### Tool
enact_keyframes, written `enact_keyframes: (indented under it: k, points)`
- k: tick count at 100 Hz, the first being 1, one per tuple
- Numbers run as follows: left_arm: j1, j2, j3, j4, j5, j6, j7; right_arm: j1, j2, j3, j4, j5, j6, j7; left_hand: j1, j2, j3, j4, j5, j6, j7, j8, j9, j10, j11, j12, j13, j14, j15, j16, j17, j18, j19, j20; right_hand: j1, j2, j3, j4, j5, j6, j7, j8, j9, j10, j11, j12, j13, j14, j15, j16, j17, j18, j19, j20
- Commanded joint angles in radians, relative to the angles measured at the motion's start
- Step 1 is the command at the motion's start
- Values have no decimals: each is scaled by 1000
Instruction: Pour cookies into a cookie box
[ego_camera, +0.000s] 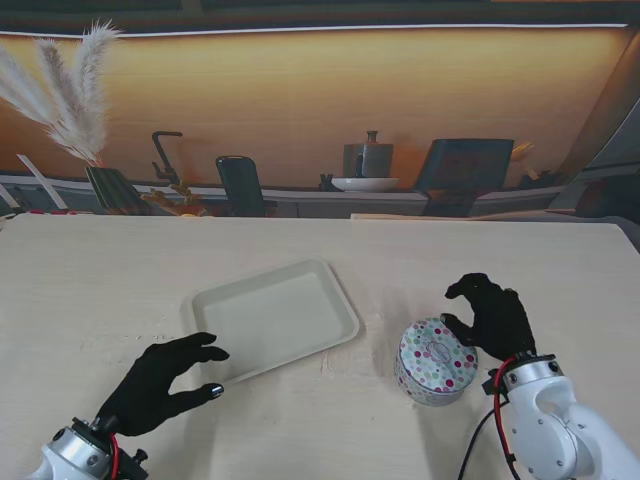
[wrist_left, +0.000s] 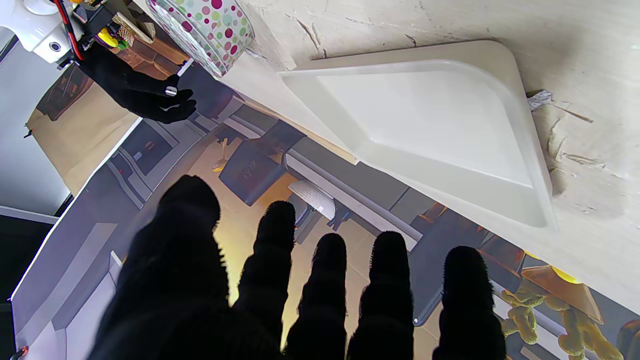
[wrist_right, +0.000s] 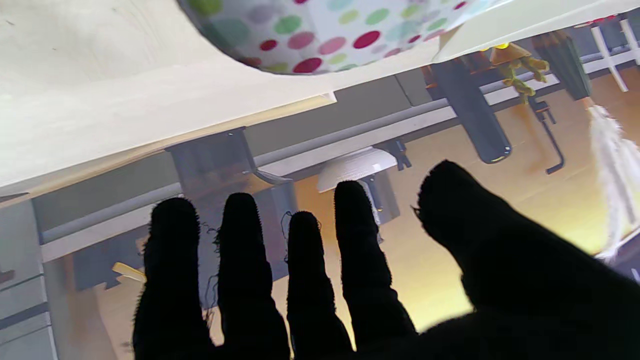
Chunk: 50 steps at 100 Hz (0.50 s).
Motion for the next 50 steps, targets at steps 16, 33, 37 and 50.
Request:
enact_keyframes:
  k: [16,33,37,50]
  points:
    - [12,-5,-1,-4,6,-10,-13,-52,21,-9,-19,-114,-76,7,23,56,-17,-11,15,-13,-19,-2,19,-2,-5,-6,19,2,12,-4,-1,-1,15,-18,-140,119,-125,28,1,-40,-142,-124,-63,-56,-138,-56,-158,-69,-167,-93,-150,-17,-192,-149]
    - [14,-5,-2,-4,7,-11,-14,-55,31,-51,20,-160,-90,-22,22,57,-17,-12,15,-13,-19,-3,19,1,-4,-6,21,2,13,-4,0,-2,17,-19,-169,202,-220,39,-82,-52,-209,-168,-149,-101,-150,-62,-239,-105,-211,-116,-210,-51,-261,-198]
    - [14,-5,-1,-4,8,-12,-13,-53,33,-61,31,-170,-89,-25,22,57,-17,-11,16,-13,-19,-3,20,1,-4,-6,22,3,13,-4,1,-1,18,-19,-168,208,-229,42,-91,-57,-212,-171,-149,-103,-168,-72,-247,-110,-209,-116,-213,-55,-267,-200]
    - [14,-4,-1,-4,7,-9,-17,-43,33,-95,64,-163,-70,-33,23,58,-17,-11,15,-12,-19,-3,18,3,-5,-7,21,3,14,-4,0,-2,18,-19,-161,212,-234,44,-113,-62,-210,-171,-149,-105,-186,-81,-250,-110,-205,-114,-210,-57,-267,-200]
